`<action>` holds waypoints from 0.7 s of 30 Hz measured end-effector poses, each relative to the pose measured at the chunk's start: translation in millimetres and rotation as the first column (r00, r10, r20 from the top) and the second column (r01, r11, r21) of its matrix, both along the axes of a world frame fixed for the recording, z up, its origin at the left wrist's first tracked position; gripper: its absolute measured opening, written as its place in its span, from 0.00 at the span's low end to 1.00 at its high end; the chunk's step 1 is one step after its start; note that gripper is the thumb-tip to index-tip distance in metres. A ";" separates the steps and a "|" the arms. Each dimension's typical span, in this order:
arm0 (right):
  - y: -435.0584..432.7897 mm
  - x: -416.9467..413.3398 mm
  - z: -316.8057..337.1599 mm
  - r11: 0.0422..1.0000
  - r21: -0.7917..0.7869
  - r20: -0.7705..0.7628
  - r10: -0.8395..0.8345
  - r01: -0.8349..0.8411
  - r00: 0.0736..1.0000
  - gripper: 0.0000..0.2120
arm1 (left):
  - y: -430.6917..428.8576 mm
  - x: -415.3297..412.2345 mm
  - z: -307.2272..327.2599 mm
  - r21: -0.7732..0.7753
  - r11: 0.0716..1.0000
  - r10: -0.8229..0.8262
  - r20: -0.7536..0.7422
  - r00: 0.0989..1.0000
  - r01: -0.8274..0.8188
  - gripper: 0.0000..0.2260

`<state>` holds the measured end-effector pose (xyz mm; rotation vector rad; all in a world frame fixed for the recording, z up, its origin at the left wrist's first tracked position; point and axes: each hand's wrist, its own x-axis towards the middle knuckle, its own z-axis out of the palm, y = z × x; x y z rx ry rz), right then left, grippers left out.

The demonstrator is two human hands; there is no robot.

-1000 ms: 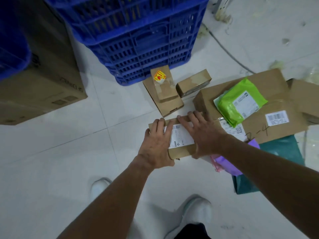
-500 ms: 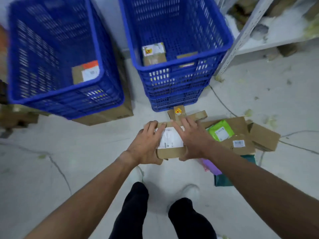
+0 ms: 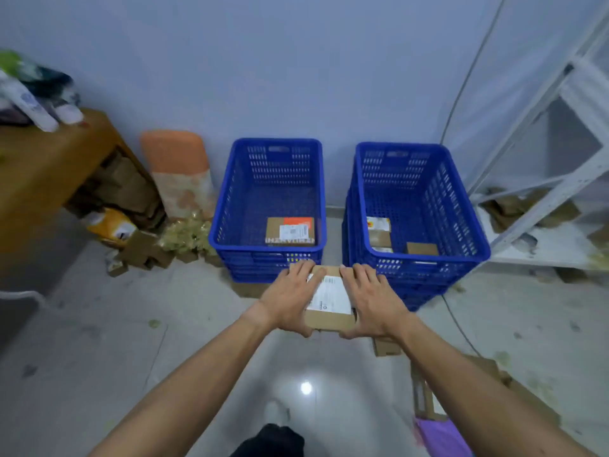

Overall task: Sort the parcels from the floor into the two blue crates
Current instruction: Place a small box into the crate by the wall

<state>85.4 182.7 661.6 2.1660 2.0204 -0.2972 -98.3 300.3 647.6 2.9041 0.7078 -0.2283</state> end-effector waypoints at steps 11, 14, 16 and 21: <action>131.9 -72.4 67.7 0.979 0.117 0.101 0.157 -0.168 0.982 0.60 | 110.6 -83.8 45.5 0.067 0.986 0.141 0.138 0.980 -0.152 0.58; 157.1 -72.9 73.2 0.975 0.116 0.121 0.176 -0.190 0.977 0.60 | 133.0 -86.6 51.6 0.082 0.984 0.144 0.141 0.979 -0.157 0.58; 175.5 -69.1 75.7 0.972 0.120 0.127 0.187 -0.202 0.974 0.61 | 148.5 -85.5 54.7 0.085 0.981 0.163 0.148 0.975 -0.177 0.58; 224.1 -53.7 73.0 0.965 0.123 0.122 0.218 -0.233 0.968 0.61 | 192.2 -72.7 57.1 0.097 0.978 0.173 0.124 0.977 -0.186 0.59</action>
